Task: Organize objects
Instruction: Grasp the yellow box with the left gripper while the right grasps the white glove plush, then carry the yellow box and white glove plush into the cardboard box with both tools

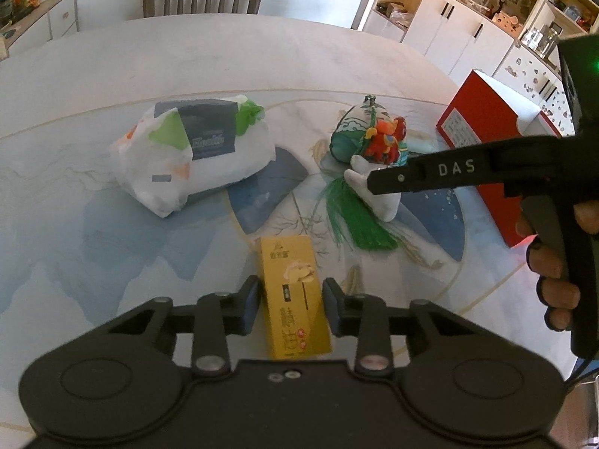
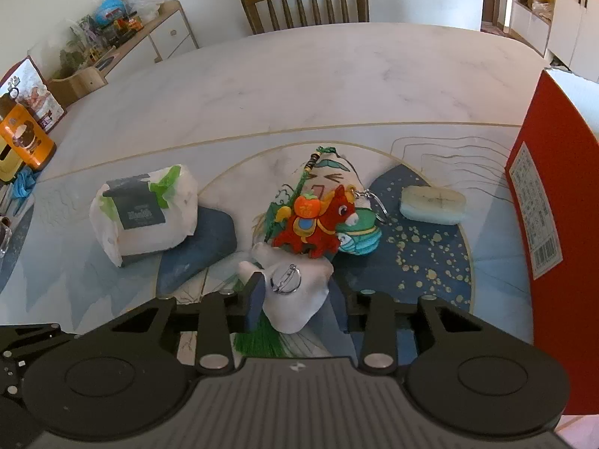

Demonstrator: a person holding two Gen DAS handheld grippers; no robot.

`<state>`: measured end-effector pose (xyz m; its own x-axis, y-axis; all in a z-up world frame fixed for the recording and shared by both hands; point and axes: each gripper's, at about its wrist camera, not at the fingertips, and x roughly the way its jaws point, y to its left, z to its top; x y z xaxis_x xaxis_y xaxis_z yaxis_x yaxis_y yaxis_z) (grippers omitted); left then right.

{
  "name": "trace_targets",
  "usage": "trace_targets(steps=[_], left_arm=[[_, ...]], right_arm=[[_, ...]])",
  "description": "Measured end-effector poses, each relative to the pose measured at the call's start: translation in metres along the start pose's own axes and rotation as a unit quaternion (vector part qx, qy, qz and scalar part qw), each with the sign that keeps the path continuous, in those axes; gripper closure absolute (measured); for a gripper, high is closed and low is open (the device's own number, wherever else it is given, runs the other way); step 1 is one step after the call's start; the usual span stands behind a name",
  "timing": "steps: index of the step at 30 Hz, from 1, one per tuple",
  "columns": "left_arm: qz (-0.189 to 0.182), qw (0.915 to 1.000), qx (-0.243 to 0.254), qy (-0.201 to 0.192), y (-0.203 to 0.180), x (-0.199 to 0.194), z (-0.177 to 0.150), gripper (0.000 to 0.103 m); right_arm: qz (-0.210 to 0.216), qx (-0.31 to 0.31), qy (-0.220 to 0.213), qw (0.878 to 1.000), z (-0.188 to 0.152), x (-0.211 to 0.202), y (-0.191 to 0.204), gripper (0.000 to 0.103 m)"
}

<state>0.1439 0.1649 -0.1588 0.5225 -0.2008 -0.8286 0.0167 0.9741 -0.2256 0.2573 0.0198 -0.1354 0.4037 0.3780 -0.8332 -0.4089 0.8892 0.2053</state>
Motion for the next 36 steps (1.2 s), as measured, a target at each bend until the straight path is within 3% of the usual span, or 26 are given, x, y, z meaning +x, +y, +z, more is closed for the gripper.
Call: trace_targets(steps=[6, 9, 10, 11, 22, 29, 36], left_arm=[[0.004, 1.0, -0.008, 0.001, 0.002, -0.003, 0.0, 0.072], [0.005, 1.0, -0.008, 0.0, 0.002, -0.005, -0.001, 0.073], [0.005, 1.0, -0.006, 0.001, 0.002, -0.005, -0.001, 0.073], [0.006, 1.0, -0.005, 0.001, 0.001, -0.005, -0.002, 0.073], [0.012, 0.9999, -0.003, -0.004, 0.0, -0.01, -0.004, 0.073], [0.015, 0.9998, -0.009, -0.006, 0.002, -0.011, -0.002, 0.073], [0.017, 0.9996, -0.019, -0.01, 0.006, -0.014, 0.0, 0.073]], right_arm=[[0.0, 0.0, -0.005, 1.0, 0.0, -0.002, 0.003, 0.069], [0.011, 0.008, -0.008, 1.0, 0.0, -0.004, 0.003, 0.052], [0.008, 0.009, -0.01, 1.0, 0.0, -0.004, 0.005, 0.042], [0.009, 0.01, -0.012, 1.0, 0.0, -0.003, 0.005, 0.04], [-0.01, -0.008, -0.003, 1.0, 0.001, 0.012, 0.018, 0.04], [-0.006, -0.012, -0.001, 1.0, 0.0, 0.011, 0.016, 0.053], [0.008, 0.003, 0.002, 1.0, -0.006, -0.001, 0.011, 0.054]])
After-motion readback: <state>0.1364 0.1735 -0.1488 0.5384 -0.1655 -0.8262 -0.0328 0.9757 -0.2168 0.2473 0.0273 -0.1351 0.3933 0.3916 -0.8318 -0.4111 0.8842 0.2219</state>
